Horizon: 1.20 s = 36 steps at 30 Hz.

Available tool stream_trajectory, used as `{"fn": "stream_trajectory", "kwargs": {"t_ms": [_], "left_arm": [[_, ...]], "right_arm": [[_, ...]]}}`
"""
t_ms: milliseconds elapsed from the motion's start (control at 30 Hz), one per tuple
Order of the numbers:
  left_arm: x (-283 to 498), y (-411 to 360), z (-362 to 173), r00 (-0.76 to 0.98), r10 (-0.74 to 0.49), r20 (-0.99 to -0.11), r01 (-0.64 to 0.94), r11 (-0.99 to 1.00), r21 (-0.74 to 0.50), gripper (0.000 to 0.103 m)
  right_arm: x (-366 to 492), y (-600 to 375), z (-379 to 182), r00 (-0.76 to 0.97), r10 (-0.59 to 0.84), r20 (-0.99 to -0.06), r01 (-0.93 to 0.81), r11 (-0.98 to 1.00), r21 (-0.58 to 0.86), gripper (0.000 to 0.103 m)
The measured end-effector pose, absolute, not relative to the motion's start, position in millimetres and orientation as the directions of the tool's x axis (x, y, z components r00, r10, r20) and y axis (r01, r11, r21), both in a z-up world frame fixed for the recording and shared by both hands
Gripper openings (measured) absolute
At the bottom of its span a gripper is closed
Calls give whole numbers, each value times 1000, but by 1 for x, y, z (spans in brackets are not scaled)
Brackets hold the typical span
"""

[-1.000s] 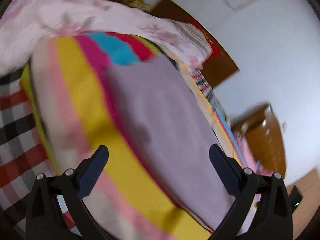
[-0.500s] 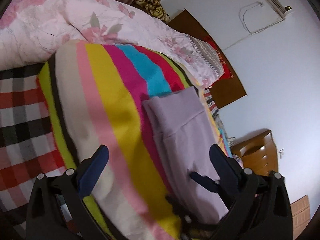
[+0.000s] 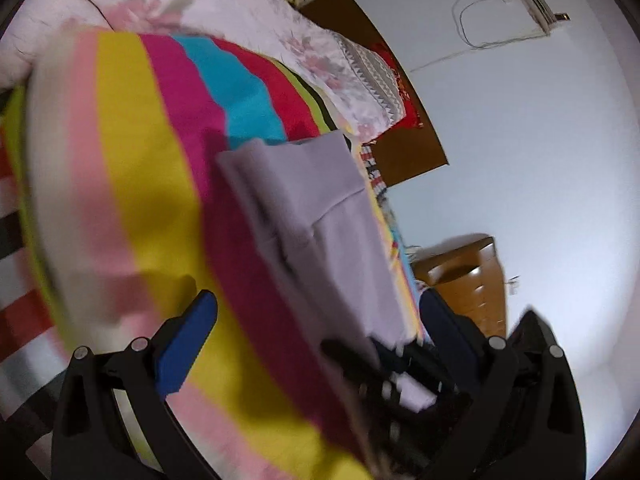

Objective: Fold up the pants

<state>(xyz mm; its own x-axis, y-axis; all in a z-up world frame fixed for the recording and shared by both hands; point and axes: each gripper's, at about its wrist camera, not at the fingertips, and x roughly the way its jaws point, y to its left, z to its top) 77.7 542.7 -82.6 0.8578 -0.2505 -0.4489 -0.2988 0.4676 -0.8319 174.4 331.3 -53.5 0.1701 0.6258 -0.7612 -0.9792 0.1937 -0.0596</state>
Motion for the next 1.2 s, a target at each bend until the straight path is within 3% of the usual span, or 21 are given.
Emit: {"fn": "stream_trajectory", "kwargs": {"t_ms": [67,133,300,333,367,400,467,533,633,767,833,900,1033,1100,1133,1200], "left_arm": [[99,548,-87,861,-278,-427,-273,455,-848,97],[113,551,-92,852,-273,-447,-295,457,-839,88],[129,557,-98,864,-273,-423,-266,467,-844,44],[131,558,-99,867,-278,-414,-255,467,-847,40],[133,560,-101,868,-280,-410,-250,466,-849,27],[135,562,-105,868,-279,-411,-252,466,-848,25],[133,562,-106,873,-279,-400,-232,484,-844,22],[130,558,-99,875,-257,-411,-226,535,-814,21],[130,550,-78,882,-228,-413,-206,603,-771,20],[131,525,-37,894,-175,-412,-167,723,-670,20],[134,511,-19,898,-165,-407,-139,771,-621,20],[138,492,-4,893,-128,-431,-144,826,-545,20],[135,451,30,903,-86,-420,-110,901,-421,20],[131,432,45,912,-92,-399,-75,921,-382,20],[129,420,53,916,-89,-390,-61,932,-356,20],[129,400,64,918,-100,-384,-36,943,-332,20]], "right_arm": [[174,331,-53,166,631,-758,-979,195,-52,13],[174,329,-52,162,640,-752,-979,199,-42,13],[180,326,-49,128,665,-736,-979,202,12,14],[180,326,-48,117,668,-735,-980,199,25,15],[182,325,-47,98,672,-734,-980,194,47,20],[187,321,-45,62,671,-738,-978,189,90,32],[196,305,-36,37,694,-719,-967,207,150,48],[208,279,-25,74,711,-699,-953,258,161,47],[223,250,-27,165,641,-749,-926,363,107,47],[200,239,-42,117,602,-790,-938,328,111,47],[167,246,-62,182,550,-815,-960,279,-26,48],[152,245,-61,259,565,-784,-955,272,-120,48],[175,222,-37,248,609,-754,-919,393,15,51],[199,203,-32,336,594,-731,-847,529,41,73],[211,196,-35,395,566,-724,-807,591,21,73],[245,199,-64,238,552,-799,-799,579,162,75]]}}
